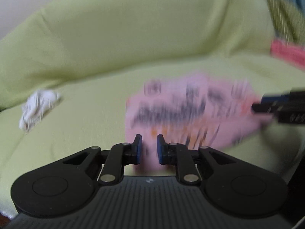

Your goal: Fold clothes

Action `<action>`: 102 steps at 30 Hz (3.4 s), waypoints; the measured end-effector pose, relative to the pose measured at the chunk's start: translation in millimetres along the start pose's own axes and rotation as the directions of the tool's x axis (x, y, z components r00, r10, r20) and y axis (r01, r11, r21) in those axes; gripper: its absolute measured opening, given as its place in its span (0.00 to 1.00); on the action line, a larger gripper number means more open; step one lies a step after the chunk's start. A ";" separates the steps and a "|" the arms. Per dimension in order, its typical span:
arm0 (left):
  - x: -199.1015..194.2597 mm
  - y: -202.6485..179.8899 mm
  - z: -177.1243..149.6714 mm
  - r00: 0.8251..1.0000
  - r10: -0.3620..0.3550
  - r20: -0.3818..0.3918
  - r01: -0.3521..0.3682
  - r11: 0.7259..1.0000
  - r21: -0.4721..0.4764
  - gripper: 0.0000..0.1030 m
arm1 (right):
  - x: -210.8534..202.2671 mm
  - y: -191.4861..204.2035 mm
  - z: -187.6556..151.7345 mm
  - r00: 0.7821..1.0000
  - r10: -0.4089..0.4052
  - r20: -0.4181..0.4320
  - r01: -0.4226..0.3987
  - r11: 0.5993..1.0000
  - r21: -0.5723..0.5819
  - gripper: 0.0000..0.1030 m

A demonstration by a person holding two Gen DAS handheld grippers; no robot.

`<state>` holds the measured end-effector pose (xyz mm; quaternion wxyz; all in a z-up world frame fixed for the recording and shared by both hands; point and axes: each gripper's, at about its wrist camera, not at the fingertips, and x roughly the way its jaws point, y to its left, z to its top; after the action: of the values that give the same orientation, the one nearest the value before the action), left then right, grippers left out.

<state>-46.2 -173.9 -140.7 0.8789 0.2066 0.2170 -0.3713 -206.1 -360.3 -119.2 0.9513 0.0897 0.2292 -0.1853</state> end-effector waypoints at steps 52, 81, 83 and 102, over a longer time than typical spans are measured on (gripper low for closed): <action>125.5 158.1 40.1 0.891 -0.454 -0.008 0.309 0.621 -0.721 0.21 | 112.8 -140.4 77.6 0.957 0.257 -0.132 -0.176 0.882 0.438 0.43; 133.0 144.5 59.9 0.890 -0.455 0.025 0.363 0.673 -0.645 0.19 | 108.1 -130.5 76.7 0.978 0.201 -0.061 -0.175 0.938 0.301 0.08; 140.0 142.1 59.7 0.880 -0.475 0.013 0.368 0.664 -0.650 0.14 | 109.1 -129.9 76.9 0.978 0.201 -0.061 -0.174 0.937 0.304 0.08; 92.8 137.6 74.0 0.921 -0.334 0.198 0.388 0.763 -0.516 0.00 | 75.9 -131.7 87.2 0.972 0.197 0.125 -0.221 0.951 0.218 0.03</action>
<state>131.2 -177.0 -101.8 0.8217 -0.1160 0.3078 -0.4653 -160.2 -526.8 -89.4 0.9591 0.2137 0.1468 -0.1132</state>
